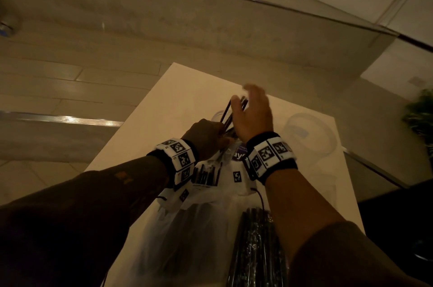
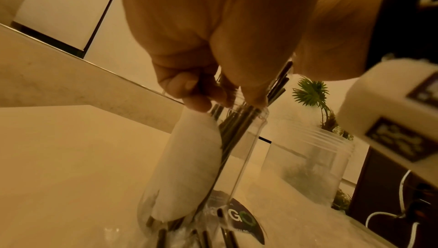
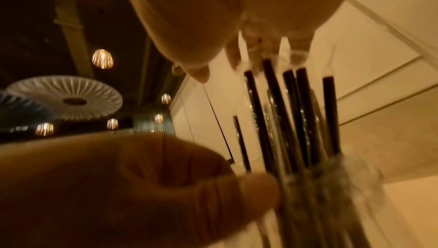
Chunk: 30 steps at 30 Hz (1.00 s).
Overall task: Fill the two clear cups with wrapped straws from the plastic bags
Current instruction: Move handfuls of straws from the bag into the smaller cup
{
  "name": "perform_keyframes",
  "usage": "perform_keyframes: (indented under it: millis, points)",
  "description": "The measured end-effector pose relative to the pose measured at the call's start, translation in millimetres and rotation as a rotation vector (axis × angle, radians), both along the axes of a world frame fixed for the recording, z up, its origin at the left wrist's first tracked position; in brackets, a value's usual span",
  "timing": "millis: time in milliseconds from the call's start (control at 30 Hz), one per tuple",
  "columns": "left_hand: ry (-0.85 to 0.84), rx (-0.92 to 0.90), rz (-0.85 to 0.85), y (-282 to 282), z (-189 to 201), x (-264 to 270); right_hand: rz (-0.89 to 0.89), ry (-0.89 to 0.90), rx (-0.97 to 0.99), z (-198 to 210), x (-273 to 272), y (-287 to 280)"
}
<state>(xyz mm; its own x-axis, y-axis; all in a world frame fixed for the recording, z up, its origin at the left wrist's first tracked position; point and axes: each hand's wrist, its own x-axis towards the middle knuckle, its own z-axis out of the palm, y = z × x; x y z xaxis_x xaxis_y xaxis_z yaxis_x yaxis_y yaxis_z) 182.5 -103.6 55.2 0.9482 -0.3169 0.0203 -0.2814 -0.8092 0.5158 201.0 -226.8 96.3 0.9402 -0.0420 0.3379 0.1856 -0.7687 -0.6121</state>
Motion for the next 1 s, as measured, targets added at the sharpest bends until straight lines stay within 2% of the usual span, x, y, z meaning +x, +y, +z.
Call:
perform_keyframes:
  millis: [67, 100, 133, 233, 267, 300, 333, 433, 500, 567, 667, 833, 1000]
  points:
    - [0.007, -0.016, -0.012, 0, -2, 1, 0.072, 0.169, -0.187, -11, 0, 1]
    - [0.015, -0.049, -0.007, 1, -3, 2, 0.069, 0.157, -0.205, -13, -4, 0]
    - [0.024, -0.097, 0.008, 4, -5, 2, 0.044, 0.061, -0.176, -11, -10, -1]
    - [0.043, -0.212, 0.117, 22, -13, -1, -0.042, -0.435, -0.044, -1, -40, -2]
    - [0.047, -0.205, 0.163, 31, -18, -5, -0.018, -0.473, -0.011, -1, -51, 1]
    - [0.069, -0.172, 0.209, 40, -24, -8, 0.026, -0.391, 0.012, -7, -61, 5]
    - [0.112, -0.118, 0.253, 49, -30, -14, 0.057, -0.207, 0.013, -17, -68, 9]
    - [0.336, 0.053, 0.306, 68, -47, -30, 0.032, 0.583, -0.177, -69, -74, 14]
    - [0.459, 0.077, 0.305, 70, -58, -41, 0.012, 0.839, -0.279, -97, -76, 14]
    - [0.487, 0.068, 0.291, 66, -70, -48, -0.020, 0.897, -0.257, -110, -76, 18]
    - [0.450, 0.047, 0.283, 63, -82, -54, -0.012, 0.930, -0.091, -120, -73, 29]
    - [0.409, 0.021, 0.295, 63, -85, -56, 0.038, 0.982, 0.064, -125, -68, 35]
    - [0.370, 0.029, 0.304, 63, -89, -57, 0.101, 0.822, 0.146, -118, -69, 34]
